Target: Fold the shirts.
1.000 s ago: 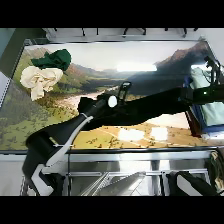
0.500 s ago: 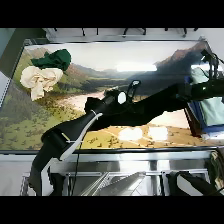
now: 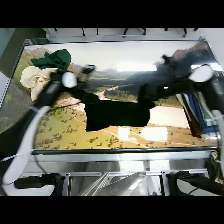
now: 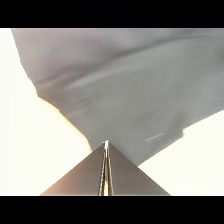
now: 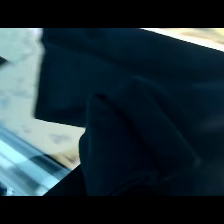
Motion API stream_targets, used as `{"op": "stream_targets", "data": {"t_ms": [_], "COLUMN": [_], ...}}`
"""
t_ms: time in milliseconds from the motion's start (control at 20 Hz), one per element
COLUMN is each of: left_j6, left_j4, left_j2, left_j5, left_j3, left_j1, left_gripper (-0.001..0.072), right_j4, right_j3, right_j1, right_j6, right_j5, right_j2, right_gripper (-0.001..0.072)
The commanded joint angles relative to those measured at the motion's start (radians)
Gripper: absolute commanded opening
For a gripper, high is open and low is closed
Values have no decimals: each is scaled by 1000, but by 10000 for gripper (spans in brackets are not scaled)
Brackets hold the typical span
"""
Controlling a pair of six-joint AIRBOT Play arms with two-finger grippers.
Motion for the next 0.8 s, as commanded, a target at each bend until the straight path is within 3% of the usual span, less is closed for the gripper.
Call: {"op": "stream_targets", "data": {"t_ms": [0,200,450,500,550,600,750], "left_j6": [12,30,58,64,65,68,71], "left_j4": [50,50,-26,-29,-28,-29,-31], "left_j2": [166,262,306,306,306,306,307], "left_j5": [-45,-15,42,41,40,39,39], "left_j3": [-115,-166,-243,-256,-267,-276,-296], "left_j1": [222,393,454,451,443,443,443], "left_gripper": [20,20,20,20,20,20,20], "right_j4": [108,178,357,399,439,455,449], "right_j3": [14,89,201,209,210,210,209], "right_j1": [163,299,406,410,406,394,314], "right_j6": [13,34,-1,-34,-53,-67,-101], "right_j5": [-189,-344,-443,-448,-446,-435,-321], "right_j2": [-135,-330,-548,-568,-575,-570,-497], "right_gripper": [22,22,26,188,616,698,698]}}
